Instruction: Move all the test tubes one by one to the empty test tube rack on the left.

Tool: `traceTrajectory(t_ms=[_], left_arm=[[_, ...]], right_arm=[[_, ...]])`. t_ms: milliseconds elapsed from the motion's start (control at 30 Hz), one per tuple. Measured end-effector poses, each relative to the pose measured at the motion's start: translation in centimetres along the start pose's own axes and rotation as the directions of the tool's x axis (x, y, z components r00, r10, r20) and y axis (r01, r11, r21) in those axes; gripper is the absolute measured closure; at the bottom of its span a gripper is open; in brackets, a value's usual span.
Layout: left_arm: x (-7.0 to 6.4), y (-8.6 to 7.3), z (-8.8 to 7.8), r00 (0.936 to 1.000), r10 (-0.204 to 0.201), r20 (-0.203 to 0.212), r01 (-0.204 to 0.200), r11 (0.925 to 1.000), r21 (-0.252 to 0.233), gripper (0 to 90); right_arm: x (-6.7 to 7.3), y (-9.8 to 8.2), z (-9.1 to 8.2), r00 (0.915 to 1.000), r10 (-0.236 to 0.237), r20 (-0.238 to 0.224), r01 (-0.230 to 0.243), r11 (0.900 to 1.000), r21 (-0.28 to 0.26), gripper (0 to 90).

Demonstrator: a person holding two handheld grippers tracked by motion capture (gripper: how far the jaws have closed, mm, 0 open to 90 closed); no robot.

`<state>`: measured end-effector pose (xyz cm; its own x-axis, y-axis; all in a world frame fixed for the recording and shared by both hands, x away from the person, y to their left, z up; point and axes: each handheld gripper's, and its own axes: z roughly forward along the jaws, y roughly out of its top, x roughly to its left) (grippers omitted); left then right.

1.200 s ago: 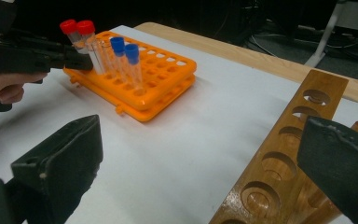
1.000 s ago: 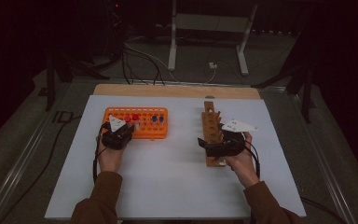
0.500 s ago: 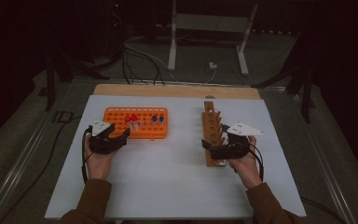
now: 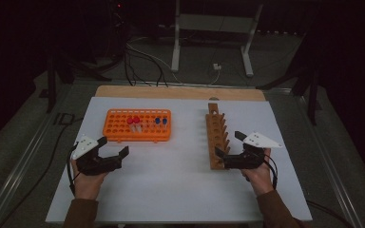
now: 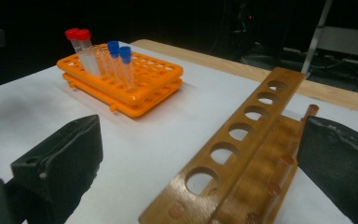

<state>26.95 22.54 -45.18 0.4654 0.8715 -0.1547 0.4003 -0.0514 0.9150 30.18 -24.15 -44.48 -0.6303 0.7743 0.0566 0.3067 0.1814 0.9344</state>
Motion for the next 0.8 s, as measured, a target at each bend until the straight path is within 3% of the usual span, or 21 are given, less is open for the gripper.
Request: traceTrajectory(t_ms=[100, 400, 800], left_arm=[[0.0, -0.5, -1.1, 1.0000, 0.005, -0.008, -0.005, 0.9998, -0.017, 2.7], [0.4, -1.0, -3.0, 0.9978, 0.010, -0.066, -0.017, 0.9949, -0.099, 0.3], [-0.1, -1.6, -2.5, 0.9979, 0.021, -0.061, -0.026, 0.9963, -0.082, 0.3]], right_arm=[[-0.1, -0.7, -0.8, 0.9998, -0.014, 0.013, 0.014, 1.000, -0.016, 0.8], [-1.1, -2.5, -2.9, 0.9993, 0.020, 0.033, -0.018, 0.999, -0.048, 0.8], [-2.7, -4.4, -5.2, 0.9929, 0.095, 0.071, -0.090, 0.994, -0.068, 0.8]])
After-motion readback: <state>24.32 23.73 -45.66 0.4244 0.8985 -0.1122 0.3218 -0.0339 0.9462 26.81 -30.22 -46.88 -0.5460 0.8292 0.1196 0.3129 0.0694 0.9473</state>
